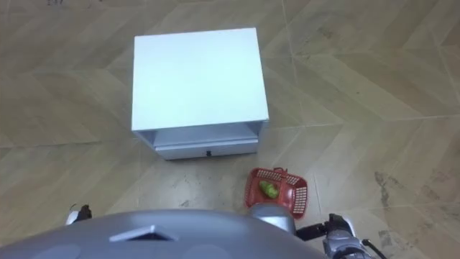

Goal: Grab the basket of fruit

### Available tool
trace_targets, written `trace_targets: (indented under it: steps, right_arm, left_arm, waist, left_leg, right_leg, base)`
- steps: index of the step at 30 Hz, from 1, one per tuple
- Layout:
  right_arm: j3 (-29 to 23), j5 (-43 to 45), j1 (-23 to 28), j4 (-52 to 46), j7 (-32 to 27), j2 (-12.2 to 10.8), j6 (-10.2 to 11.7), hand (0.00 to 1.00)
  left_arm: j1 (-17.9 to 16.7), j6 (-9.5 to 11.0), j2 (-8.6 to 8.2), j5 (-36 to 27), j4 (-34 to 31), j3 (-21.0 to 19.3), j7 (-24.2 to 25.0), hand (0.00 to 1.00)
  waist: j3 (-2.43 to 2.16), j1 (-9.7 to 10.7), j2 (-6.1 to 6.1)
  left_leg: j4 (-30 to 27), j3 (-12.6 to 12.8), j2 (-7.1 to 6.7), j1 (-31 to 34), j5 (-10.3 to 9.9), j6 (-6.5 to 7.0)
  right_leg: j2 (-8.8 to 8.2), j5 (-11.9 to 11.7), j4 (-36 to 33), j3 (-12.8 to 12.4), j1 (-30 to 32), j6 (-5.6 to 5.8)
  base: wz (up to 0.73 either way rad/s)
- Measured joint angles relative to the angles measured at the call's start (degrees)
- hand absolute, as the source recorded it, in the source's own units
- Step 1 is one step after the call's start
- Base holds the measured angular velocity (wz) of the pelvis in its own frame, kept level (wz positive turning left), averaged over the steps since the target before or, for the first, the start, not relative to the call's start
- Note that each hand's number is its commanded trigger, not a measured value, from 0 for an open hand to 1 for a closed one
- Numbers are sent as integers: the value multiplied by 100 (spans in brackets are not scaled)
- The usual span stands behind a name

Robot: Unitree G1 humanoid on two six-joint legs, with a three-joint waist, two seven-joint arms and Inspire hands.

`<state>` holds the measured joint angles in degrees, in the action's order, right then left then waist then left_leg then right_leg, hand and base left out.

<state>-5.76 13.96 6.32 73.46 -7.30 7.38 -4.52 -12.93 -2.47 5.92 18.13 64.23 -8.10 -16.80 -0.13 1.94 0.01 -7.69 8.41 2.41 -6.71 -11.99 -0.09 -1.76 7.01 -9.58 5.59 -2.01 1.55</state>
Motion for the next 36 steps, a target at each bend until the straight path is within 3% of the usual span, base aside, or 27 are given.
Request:
trace_targets:
  steps: [7, 10, 20, 23, 30, 36]
  right_arm:
    - [14, -91, -12, 3, 0, 0, 86, 0]
    - [12, -385, -44, 1, -5, 0, 105, 0]
    - [15, -1087, -88, -20, -7, -14, 506, 0]
    - [13, -1138, -73, -20, -5, -22, 573, 0]
    - [3, -1164, -7, -49, -11, -21, 585, 0]
    - [1, -1136, 14, -44, -28, -6, 567, 0]
  left_arm:
    - [-244, -15, -5, 1, 0, 0, 2, 0]
    - [-240, -13, -5, -9, 0, -1, 3, 0]
    - [-117, 2, -8, -4, -11, -20, -4, 0]
    - [-46, 4, -11, -2, -11, -21, -4, 0]
    - [-51, 3, -10, 7, 30, -21, 10, 0]
    - [-63, -10, -17, 8, 138, 8, 163, 0]
  waist:
    - [24, -87, -31]
    - [31, -102, -50]
    - [7, -106, -96]
    - [20, -101, -119]
    - [36, -105, -149]
    - [29, -64, -102]
  left_leg:
    - [-3, -32, -8, -87, -2, 2]
    - [-9, -66, -17, -52, -2, 3]
    - [-9, -124, -14, -4, 2, -3]
    - [-8, -143, -13, 8, 2, -3]
    - [-12, -137, -29, 12, 1, -1]
    - [-175, -156, -129, 117, -48, 81]
  right_leg:
    - [-15, 12, 2, 39, -104, 3]
    - [-27, 22, 10, 65, -106, -4]
    - [-27, 47, 90, 156, -102, -13]
    - [-28, 52, 97, 178, -101, -5]
    - [-61, 60, 75, 244, -99, -1]
    - [-212, 201, -262, 290, 78, 57]
  base:
    - [2]
    - [5]
    - [3]
    - [3]
    - [0]
    - [3]
